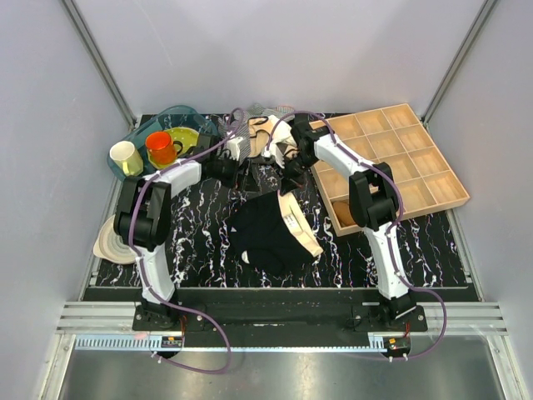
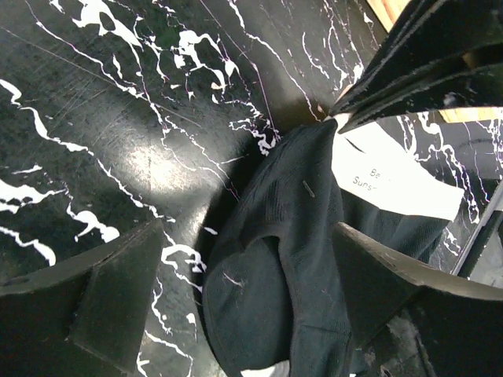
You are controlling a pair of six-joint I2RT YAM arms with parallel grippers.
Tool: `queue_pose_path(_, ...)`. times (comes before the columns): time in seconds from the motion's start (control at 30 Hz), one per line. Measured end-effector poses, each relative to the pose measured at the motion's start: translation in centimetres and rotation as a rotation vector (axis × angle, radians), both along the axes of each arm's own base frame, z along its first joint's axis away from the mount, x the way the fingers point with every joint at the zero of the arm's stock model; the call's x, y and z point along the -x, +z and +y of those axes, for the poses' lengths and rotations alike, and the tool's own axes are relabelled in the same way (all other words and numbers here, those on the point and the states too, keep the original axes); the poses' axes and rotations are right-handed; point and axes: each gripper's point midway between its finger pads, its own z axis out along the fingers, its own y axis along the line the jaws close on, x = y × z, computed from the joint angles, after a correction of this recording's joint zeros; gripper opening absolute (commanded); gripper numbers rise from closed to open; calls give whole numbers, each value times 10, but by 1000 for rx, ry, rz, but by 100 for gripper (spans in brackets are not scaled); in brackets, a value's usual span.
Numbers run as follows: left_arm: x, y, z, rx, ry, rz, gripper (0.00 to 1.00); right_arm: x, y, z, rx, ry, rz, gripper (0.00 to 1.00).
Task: Roll the underwear
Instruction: Fold the underwear at the center of the board.
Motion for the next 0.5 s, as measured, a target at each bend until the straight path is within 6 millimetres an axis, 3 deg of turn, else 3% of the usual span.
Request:
queue_pose_path(0.1, -6, -13, -3, 5, -5, 25, 80, -1, -2, 1, -4, -9, 2, 0)
queue_pose_path(0.3, 3, -39, -5, 6, -21, 107, 63, -1, -1, 3, -13, -21, 11, 0)
queue_pose_path(0.4, 9, -46, -4, 1, -38, 137, 43, -1, -1, 4, -17, -29, 17, 0)
queue_pose_path(0.43, 10, -46, -4, -1, -42, 146, 30, -1, -1, 3, -17, -31, 19, 0)
queue_pose_path(0.5, 9, -46, -4, -6, -49, 154, 19, -2, -1, 3, -16, -39, 24, 0)
